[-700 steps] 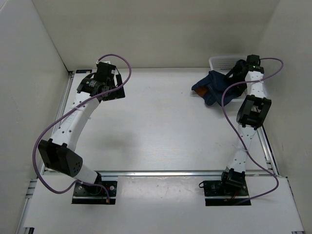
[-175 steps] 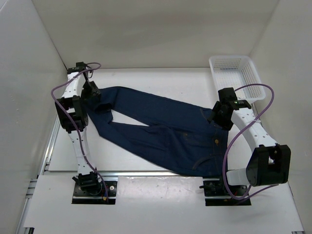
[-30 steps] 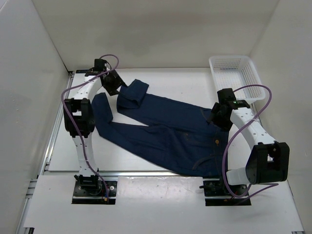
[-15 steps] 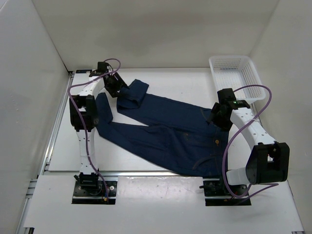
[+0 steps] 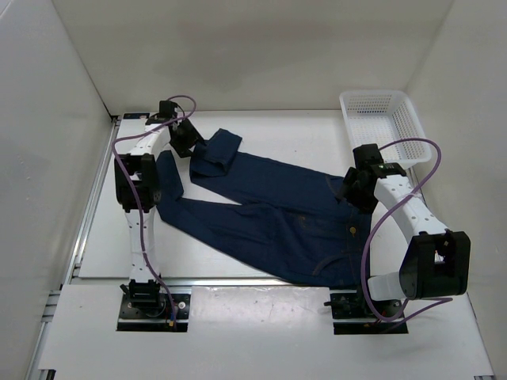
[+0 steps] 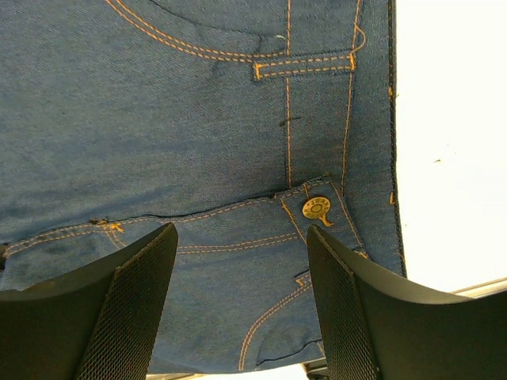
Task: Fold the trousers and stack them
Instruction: Flatten the trousers out
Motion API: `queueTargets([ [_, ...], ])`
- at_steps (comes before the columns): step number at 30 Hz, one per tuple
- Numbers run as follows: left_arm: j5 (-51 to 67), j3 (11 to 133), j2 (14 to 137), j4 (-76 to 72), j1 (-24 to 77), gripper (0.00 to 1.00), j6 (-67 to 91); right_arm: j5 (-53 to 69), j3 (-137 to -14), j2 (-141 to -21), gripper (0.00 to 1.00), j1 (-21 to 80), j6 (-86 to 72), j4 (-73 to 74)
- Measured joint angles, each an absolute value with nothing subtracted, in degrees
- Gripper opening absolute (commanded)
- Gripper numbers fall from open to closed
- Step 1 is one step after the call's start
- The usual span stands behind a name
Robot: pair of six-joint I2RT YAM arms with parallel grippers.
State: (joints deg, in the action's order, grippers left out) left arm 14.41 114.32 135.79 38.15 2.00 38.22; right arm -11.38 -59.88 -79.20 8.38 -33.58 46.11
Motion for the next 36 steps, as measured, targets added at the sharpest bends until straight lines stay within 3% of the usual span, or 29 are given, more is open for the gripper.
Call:
queueTargets([
  [10,13.9,117.2,138.9,37.7,2.7,0.66,38.0,-11.4,-59.2,-79.4,0.71,8.4,-33.5,46.2],
  [16,14.1,117.8,139.5,37.7,3.2,0.41,37.5,-11.4,-59.2,-80.3,0.71,8.4,-33.5,46.2],
  [20,14.2,117.8,139.5,37.7,3.6,0.40,37.1,-11.4,-59.1,-80.4,0.71,8.4,-33.4,46.2],
  [23,14.2,117.8,139.5,37.7,3.6,0.25,37.0,-11.4,-59.1,-80.7,0.71,8.4,-33.4,46.1],
  [24,14.3,117.8,139.5,37.7,3.7,0.14,36.9,-11.4,-59.1,-80.8,0.71,8.4,-33.4,46.1],
  [25,14.4,117.8,139.5,37.7,3.7,0.10,36.9,-11.4,-59.1,-80.9,0.71,8.4,-33.4,46.1],
  [36,14.3,118.3,138.5,38.0,3.7,0.10,35.8,-11.4,-59.2,-81.0,0.71,8.4,-33.4,46.1],
])
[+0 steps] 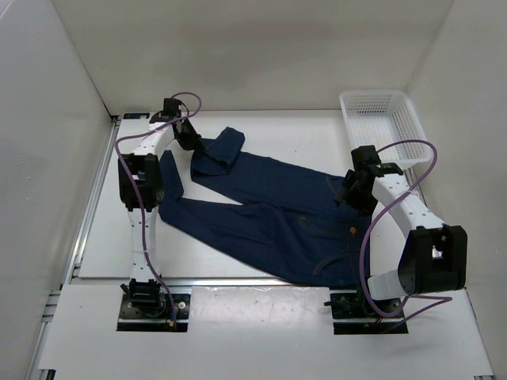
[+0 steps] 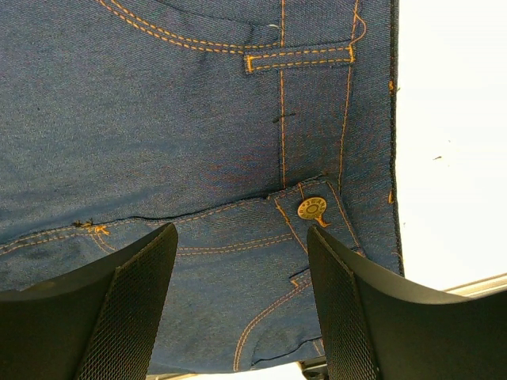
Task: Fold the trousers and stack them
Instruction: Flatten the trousers out
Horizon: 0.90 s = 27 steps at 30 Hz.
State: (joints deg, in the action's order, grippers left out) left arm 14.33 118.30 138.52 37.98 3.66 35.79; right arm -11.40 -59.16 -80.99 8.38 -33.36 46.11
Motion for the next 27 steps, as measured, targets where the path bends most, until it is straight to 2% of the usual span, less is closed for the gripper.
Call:
queueTargets([
  [5,14.3,118.7,134.9,38.7,1.5,0.10,35.2,-11.4,-59.1,-81.1,0.71,8.4,-33.4,46.1],
  [9,13.9,121.3,131.4,39.0,-4.2,0.10,34.9,-11.4,-59.2,-81.6,0.71,8.4,-33.4,46.1],
  [10,13.7,123.1,131.1,39.0,-6.3,0.18,34.9,-11.4,-59.2,-81.8,0.71,8.4,-33.4,46.1],
  [11,13.6,125.2,131.2,39.3,-8.0,0.55,34.6,-11.4,-59.2,-82.1,0.71,8.4,-33.4,46.1],
  [13,13.1,132.1,133.0,40.4,-11.9,0.58,34.2,-11.4,-59.2,-82.5,0.71,8.4,-33.4,46.1],
  [15,12.6,142.5,137.3,43.4,-15.0,0.75,33.5,-11.3,-59.2,-82.6,0.71,8.4,-33.3,46.1],
  [16,12.4,146.8,139.2,43.8,-16.2,0.75,33.1,-11.3,-59.2,-82.6,0.71,8.4,-33.3,46.1],
  [21,9.9,145.4,139.7,47.1,-18.1,0.63,32.5,-11.3,-59.2,-82.6,0.71,8.4,-33.4,46.1],
  [22,9.6,144.2,139.7,47.6,-17.8,0.56,32.3,-11.4,-59.2,-82.6,0.71,8.4,-33.4,46.1],
  [23,9.6,143.2,139.7,48.3,-17.6,0.32,32.1,-11.3,-59.2,-82.7,0.71,8.4,-33.4,46.1],
  [25,9.8,141.2,139.6,49.3,-16.9,0.10,31.2,-11.3,-59.2,-82.8,0.71,8.4,-33.4,46.1],
  [27,10.1,138.5,139.0,49.8,-16.2,0.10,30.0,-11.3,-59.2,-82.9,0.71,8.4,-33.4,46.1],
])
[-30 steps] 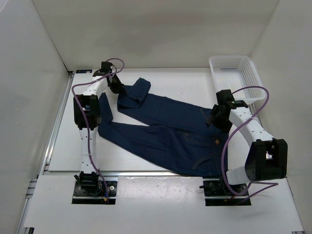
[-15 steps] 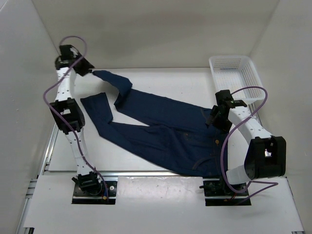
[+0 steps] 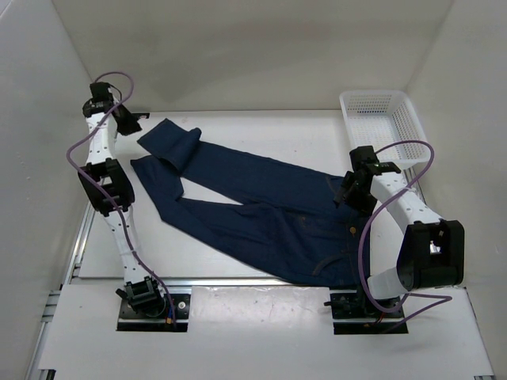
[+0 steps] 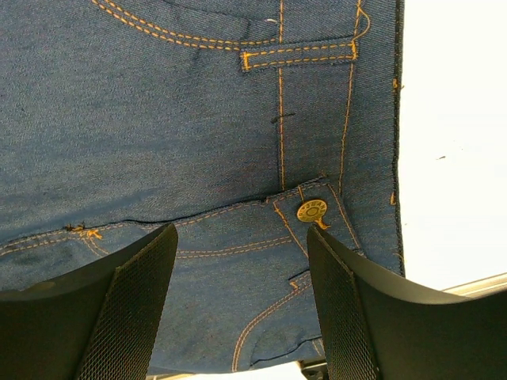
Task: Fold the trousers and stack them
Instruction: Flatten the trousers out
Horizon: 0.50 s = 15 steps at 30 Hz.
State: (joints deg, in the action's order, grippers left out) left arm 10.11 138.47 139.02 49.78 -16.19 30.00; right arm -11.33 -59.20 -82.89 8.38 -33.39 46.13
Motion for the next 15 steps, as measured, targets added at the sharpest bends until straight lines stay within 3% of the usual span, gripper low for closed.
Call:
queueTargets([
  [3,10.3,130.5,136.4,50.2,-14.9,0.10,28.9,-10.7,-59.4,-82.9,0.70,8.4,-33.1,46.2],
  [5,9.9,125.8,135.2,51.1,-13.8,0.32,27.9,-9.9,-59.7,-82.9,0.63,8.4,-32.4,46.1],
  [8,9.4,124.4,135.5,52.9,-11.7,0.42,26.9,-8.8,-60.0,-83.0,0.49,8.7,-31.7,45.9],
  [10,9.2,125.7,136.2,53.3,-10.1,0.41,26.5,-8.1,-60.0,-83.2,0.45,8.8,-31.3,45.8],
  [12,9.2,129.4,138.1,53.7,-8.8,0.31,26.7,-7.4,-60.0,-83.3,0.44,8.8,-31.2,45.5],
  [15,8.9,136.2,142.6,53.8,-7.0,0.28,27.1,-6.7,-60.0,-83.5,0.44,8.8,-31.3,45.0],
])
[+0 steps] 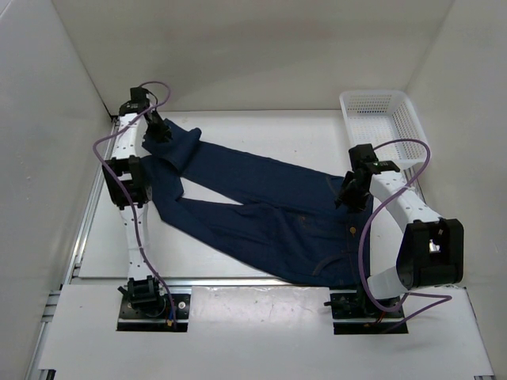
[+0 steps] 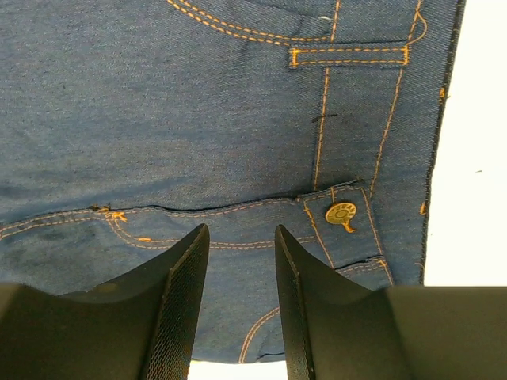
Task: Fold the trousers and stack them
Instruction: Flatten the trousers out
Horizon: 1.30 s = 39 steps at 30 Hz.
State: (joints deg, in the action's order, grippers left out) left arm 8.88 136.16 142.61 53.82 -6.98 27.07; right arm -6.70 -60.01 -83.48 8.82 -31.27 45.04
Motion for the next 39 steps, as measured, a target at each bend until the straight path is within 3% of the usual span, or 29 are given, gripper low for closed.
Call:
queueTargets([
  [7,4.2,146.4,153.8,57.1,-7.0,0.36,28.5,-5.8,-60.0,-83.5,0.44,8.8,-31.6,44.9],
  [15,-0.4,151.0,155.7,59.5,-8.8,0.39,27.4,-6.0,-61.2,-83.2,0.44,8.8,-32.5,46.5],
  [19,-0.3,154.2,157.4,59.0,-11.6,0.49,27.9,-6.3,-61.5,-81.7,0.44,8.8,-32.6,47.8],
  [20,-0.3,154.5,157.6,58.5,-12.2,0.58,28.0,-6.3,-61.5,-81.4,0.44,8.8,-32.6,48.1],
  [23,0.1,154.6,157.7,57.1,-14.0,0.66,28.3,-6.2,-61.5,-80.6,0.44,8.8,-32.6,48.8],
  [24,0.2,154.6,157.7,56.6,-14.4,0.73,28.5,-6.2,-61.5,-80.3,0.44,8.8,-32.6,49.0],
  [26,0.6,154.3,157.1,56.0,-14.7,0.75,28.5,-6.2,-61.5,-79.9,0.44,8.9,-32.6,49.4],
  [31,2.1,146.3,149.2,55.2,-13.7,0.75,27.6,-6.0,-60.9,-78.3,0.44,10.3,-32.7,49.1],
  [36,2.6,130.6,131.2,54.2,-11.3,0.67,25.1,-5.8,-60.5,-79.7,0.44,14.7,-33.5,45.5],
  [39,2.5,120.8,120.6,52.8,-9.6,0.65,24.0,-5.5,-62.0,-86.5,0.44,16.6,-34.2,42.6],
])
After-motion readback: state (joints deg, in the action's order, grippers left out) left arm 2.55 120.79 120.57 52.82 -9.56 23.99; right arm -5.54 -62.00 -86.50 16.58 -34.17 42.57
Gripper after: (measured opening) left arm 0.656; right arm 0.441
